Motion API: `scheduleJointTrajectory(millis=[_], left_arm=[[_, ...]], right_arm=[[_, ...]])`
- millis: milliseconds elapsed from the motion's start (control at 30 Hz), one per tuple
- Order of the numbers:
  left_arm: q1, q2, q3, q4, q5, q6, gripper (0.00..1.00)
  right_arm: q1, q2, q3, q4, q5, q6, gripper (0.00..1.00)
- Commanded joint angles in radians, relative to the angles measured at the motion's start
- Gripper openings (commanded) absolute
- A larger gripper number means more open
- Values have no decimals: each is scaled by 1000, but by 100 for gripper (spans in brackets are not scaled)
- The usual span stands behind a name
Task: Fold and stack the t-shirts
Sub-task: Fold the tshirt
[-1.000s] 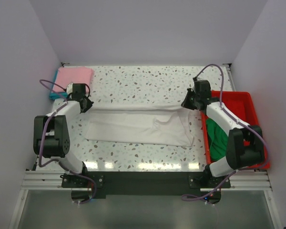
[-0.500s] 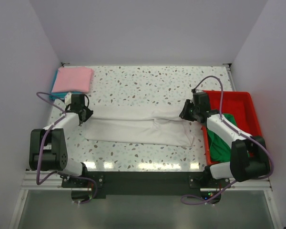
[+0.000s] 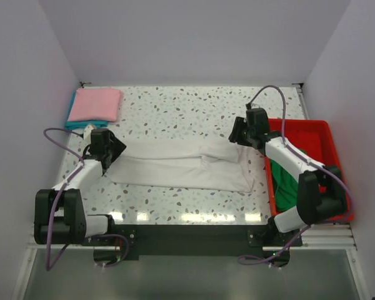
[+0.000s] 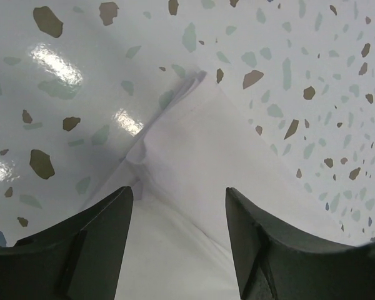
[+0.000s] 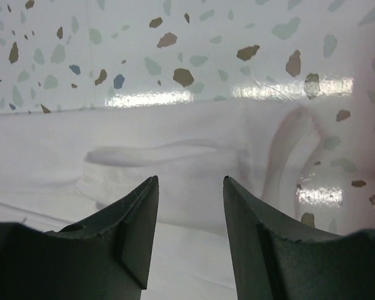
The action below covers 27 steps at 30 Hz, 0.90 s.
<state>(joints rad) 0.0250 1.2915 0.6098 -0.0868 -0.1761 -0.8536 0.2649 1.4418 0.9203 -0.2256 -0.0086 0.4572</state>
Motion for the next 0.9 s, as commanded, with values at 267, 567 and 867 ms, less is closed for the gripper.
scheduleJointTrajectory(millis=[267,567,867], left_arm=[[-66,-70,34,39,59,34,66],[-79,-74,24,53,82,34,65],[-96,-70,24,71,109,39,65]], right_arm=[[43,216,129,-6,187,4,45],[76,264,135,-24,226,12,40],[76,249,106,8,193,31,19]])
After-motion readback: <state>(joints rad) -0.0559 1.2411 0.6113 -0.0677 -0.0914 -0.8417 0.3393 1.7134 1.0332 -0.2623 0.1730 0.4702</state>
